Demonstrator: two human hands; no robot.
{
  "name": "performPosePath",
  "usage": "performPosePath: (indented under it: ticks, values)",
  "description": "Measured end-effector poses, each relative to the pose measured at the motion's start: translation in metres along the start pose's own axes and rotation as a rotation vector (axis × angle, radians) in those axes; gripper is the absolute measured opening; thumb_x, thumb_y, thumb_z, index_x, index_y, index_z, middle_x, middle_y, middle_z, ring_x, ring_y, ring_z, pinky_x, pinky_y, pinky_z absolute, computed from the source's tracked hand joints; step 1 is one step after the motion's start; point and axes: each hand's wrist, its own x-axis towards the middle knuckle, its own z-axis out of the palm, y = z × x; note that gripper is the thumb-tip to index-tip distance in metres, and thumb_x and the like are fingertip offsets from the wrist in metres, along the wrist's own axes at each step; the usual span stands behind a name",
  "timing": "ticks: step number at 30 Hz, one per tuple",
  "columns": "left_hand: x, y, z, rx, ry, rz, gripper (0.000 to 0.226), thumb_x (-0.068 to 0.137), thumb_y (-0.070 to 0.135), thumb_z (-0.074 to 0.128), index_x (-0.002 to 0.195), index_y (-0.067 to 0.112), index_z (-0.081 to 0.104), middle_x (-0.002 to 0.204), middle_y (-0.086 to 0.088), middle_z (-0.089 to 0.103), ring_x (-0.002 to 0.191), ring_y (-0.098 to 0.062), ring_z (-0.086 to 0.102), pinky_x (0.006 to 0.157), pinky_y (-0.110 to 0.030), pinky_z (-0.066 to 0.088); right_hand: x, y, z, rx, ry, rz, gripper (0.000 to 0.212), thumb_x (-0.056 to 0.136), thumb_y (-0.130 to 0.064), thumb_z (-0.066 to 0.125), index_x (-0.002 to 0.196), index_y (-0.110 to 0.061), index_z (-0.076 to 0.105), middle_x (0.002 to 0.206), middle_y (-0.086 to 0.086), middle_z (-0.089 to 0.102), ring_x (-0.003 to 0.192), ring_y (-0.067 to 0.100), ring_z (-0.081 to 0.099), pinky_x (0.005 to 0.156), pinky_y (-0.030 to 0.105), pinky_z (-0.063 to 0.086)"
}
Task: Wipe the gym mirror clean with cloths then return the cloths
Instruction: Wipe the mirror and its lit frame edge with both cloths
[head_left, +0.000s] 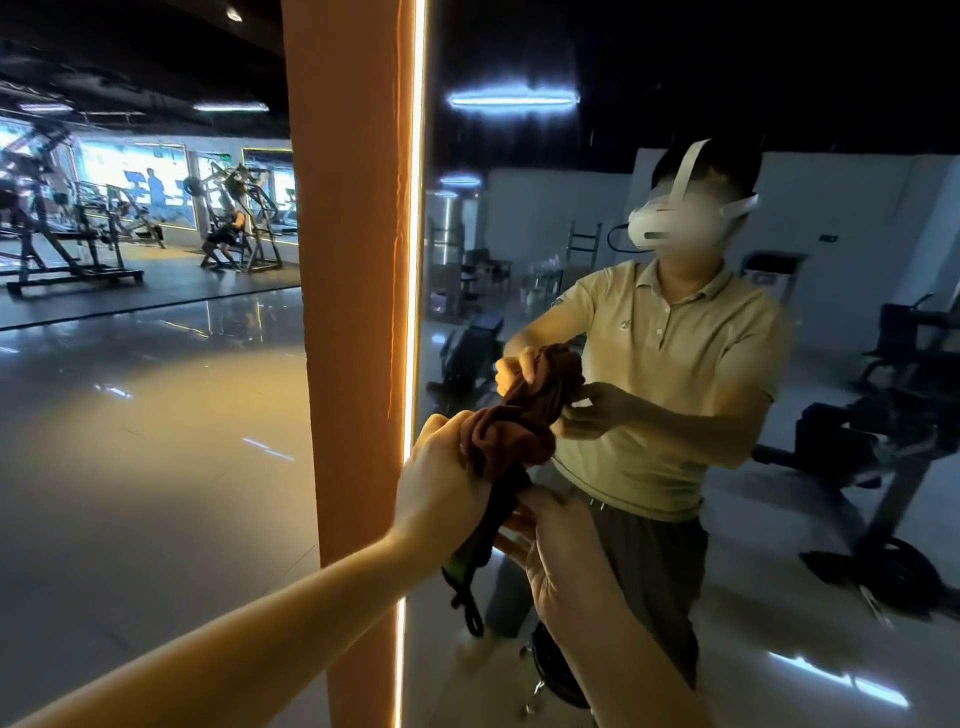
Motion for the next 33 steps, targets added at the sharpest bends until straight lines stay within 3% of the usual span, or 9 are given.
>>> performPosePath:
  ticks: [6, 10, 13, 16, 18, 23, 26, 29, 33]
  values:
    - [0.016, -0.016, -0.019, -0.087, 0.078, 0.000, 0.011, 0.091, 0.050, 0.064, 0.099, 0.044, 0.062, 0.105, 0.010, 0.057, 0.098, 0.001, 0.058, 0.082, -0.019, 0.049, 0.014, -0.010, -0.017, 0.081, 0.184, 0.132, 0.029, 0.102, -0.020, 0.048, 0.113, -0.008, 0.072, 0.100, 0.018, 0.078, 0.106, 0.035, 0.069, 0.091, 0.048, 0.056]
    - [0.028, -0.019, -0.032, -0.208, -0.010, -0.064, 0.019, 0.100, 0.018, 0.069, 0.107, 0.036, 0.070, 0.101, 0.006, 0.075, 0.097, -0.014, 0.073, 0.087, -0.029, 0.060, 0.031, -0.041, -0.028, -0.266, 0.263, -0.091, 0.023, 0.106, -0.013, 0.046, 0.094, -0.007, 0.065, 0.102, 0.026, 0.065, 0.089, 0.029, 0.061, 0.090, 0.053, 0.054]
    - [0.030, -0.021, -0.037, -0.250, -0.067, -0.154, 0.018, 0.100, 0.011, 0.067, 0.110, 0.025, 0.074, 0.096, 0.007, 0.078, 0.096, -0.012, 0.075, 0.086, -0.030, 0.062, 0.036, -0.070, -0.022, -0.502, 0.143, -0.348, 0.025, 0.107, -0.014, 0.047, 0.088, -0.019, 0.064, 0.090, 0.005, 0.068, 0.081, 0.009, 0.064, 0.082, 0.028, 0.051]
    - [0.035, -0.021, -0.037, -0.321, -0.128, -0.228, 0.013, 0.098, 0.013, 0.070, 0.108, 0.021, 0.073, 0.095, 0.001, 0.078, 0.094, -0.018, 0.076, 0.087, -0.037, 0.064, 0.039, -0.085, -0.012, -0.845, -0.209, -0.466, 0.016, 0.098, -0.033, 0.066, 0.113, -0.027, 0.066, 0.095, -0.011, 0.073, 0.092, -0.007, 0.066, 0.078, 0.007, 0.047]
    - [0.039, -0.018, -0.037, -0.383, -0.198, -0.267, 0.017, 0.093, 0.019, 0.074, 0.110, 0.018, 0.073, 0.096, -0.003, 0.079, 0.095, -0.021, 0.077, 0.087, -0.039, 0.064, 0.040, -0.090, -0.005, -0.973, -0.287, -0.538, 0.035, 0.094, -0.036, 0.076, 0.125, -0.024, 0.067, 0.107, -0.011, 0.074, 0.101, 0.003, 0.068, 0.087, 0.016, 0.052]
    - [0.060, -0.006, -0.050, -0.465, -0.550, -0.323, 0.057, 0.077, 0.023, 0.084, 0.129, 0.024, 0.062, 0.113, -0.004, 0.079, 0.108, -0.022, 0.076, 0.084, -0.031, 0.063, 0.043, -0.112, 0.002, -0.932, -0.304, -0.561, 0.012, 0.096, -0.026, 0.075, 0.091, -0.015, 0.077, 0.073, -0.002, 0.075, 0.070, 0.012, 0.071, 0.062, 0.019, 0.051]
    - [0.081, 0.011, -0.065, -0.412, -0.685, -0.282, 0.052, 0.077, 0.025, 0.086, 0.127, 0.028, 0.071, 0.119, -0.003, 0.077, 0.113, -0.020, 0.074, 0.095, -0.032, 0.058, 0.048, -0.128, 0.004, -0.966, -0.366, -0.441, 0.015, 0.094, -0.026, 0.076, 0.089, -0.012, 0.079, 0.080, 0.007, 0.077, 0.080, 0.022, 0.073, 0.075, 0.028, 0.054]
    - [0.096, 0.029, -0.078, -0.338, -0.602, -0.209, 0.027, 0.076, 0.029, 0.089, 0.102, 0.024, 0.084, 0.107, -0.004, 0.080, 0.103, -0.015, 0.076, 0.086, -0.019, 0.052, 0.052, -0.140, 0.005, -0.910, -0.338, -0.362, 0.018, 0.090, -0.028, 0.080, 0.092, -0.010, 0.079, 0.088, 0.007, 0.079, 0.088, 0.022, 0.076, 0.086, 0.038, 0.057]
    - [0.110, 0.040, -0.089, -0.352, -0.458, -0.143, 0.044, 0.076, 0.040, 0.077, 0.112, 0.015, 0.080, 0.103, -0.002, 0.081, 0.097, -0.010, 0.076, 0.077, -0.014, 0.053, 0.055, -0.149, 0.003, -0.720, -0.290, -0.323, 0.047, 0.079, -0.037, 0.088, 0.118, -0.015, 0.073, 0.106, 0.000, 0.080, 0.099, 0.017, 0.076, 0.096, 0.039, 0.059]
